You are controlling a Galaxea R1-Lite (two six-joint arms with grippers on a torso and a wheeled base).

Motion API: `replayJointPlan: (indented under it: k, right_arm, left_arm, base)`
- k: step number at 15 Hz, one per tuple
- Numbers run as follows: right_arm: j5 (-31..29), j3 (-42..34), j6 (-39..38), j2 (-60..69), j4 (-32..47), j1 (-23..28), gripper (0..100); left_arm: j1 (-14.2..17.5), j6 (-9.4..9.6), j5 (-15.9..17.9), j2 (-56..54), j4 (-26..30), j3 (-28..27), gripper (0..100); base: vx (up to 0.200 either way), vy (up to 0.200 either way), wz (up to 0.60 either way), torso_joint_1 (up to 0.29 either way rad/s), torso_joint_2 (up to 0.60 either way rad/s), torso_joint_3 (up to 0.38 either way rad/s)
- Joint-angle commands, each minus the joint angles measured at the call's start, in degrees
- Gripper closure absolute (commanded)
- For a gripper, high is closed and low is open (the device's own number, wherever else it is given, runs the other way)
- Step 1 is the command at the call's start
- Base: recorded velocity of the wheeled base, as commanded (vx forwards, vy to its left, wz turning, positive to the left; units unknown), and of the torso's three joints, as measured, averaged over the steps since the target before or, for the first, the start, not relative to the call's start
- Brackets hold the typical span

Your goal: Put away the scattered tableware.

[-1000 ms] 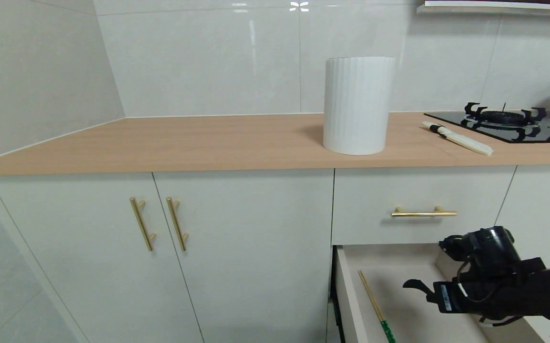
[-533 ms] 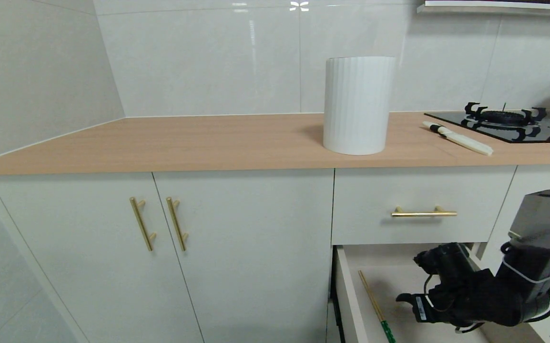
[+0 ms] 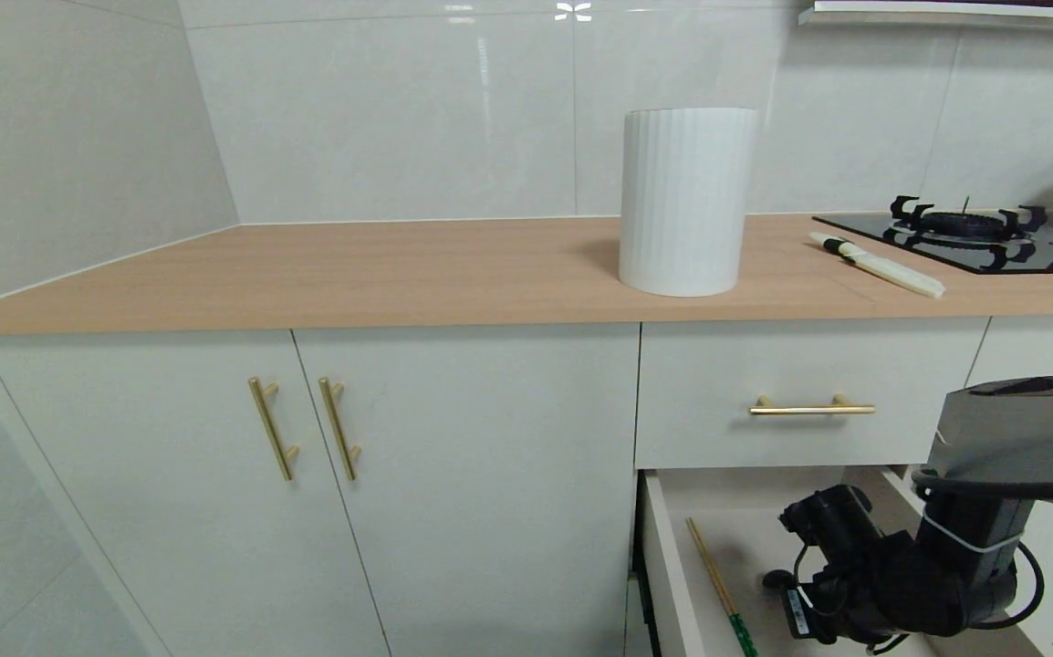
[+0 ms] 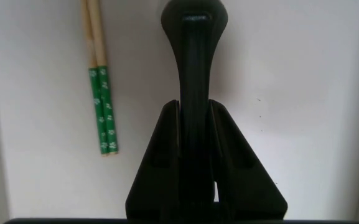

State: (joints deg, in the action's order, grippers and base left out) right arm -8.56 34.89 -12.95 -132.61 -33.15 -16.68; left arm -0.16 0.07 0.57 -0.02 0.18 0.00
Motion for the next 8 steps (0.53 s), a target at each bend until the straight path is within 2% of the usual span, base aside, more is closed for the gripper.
replayJointPlan:
  k: [1,7,8]
  right_arm:
    - [-0.1,0.0,-0.1,-0.5,0.0,-0.2,100]
    - [-0.1,0.0,-0.1,-0.5,0.0,-0.2,100]
    - [-0.1,0.0,-0.1,-0.5,-0.1,-0.1,0]
  left_arm:
    - [0.0,0.01,0.0,0.0,0.0,0.0,0]
    - [0.0,0.01,0.0,0.0,0.0,0.0,0]
    - [0.0,0.01,0.0,0.0,0.0,0.0,0]
  base:
    - [0.000,0.000,0.00,0.000,0.00,0.000]
    - [0.000,0.000,0.00,0.000,0.00,0.000]
    - [0.000,0.000,0.00,0.000,0.00,0.000]
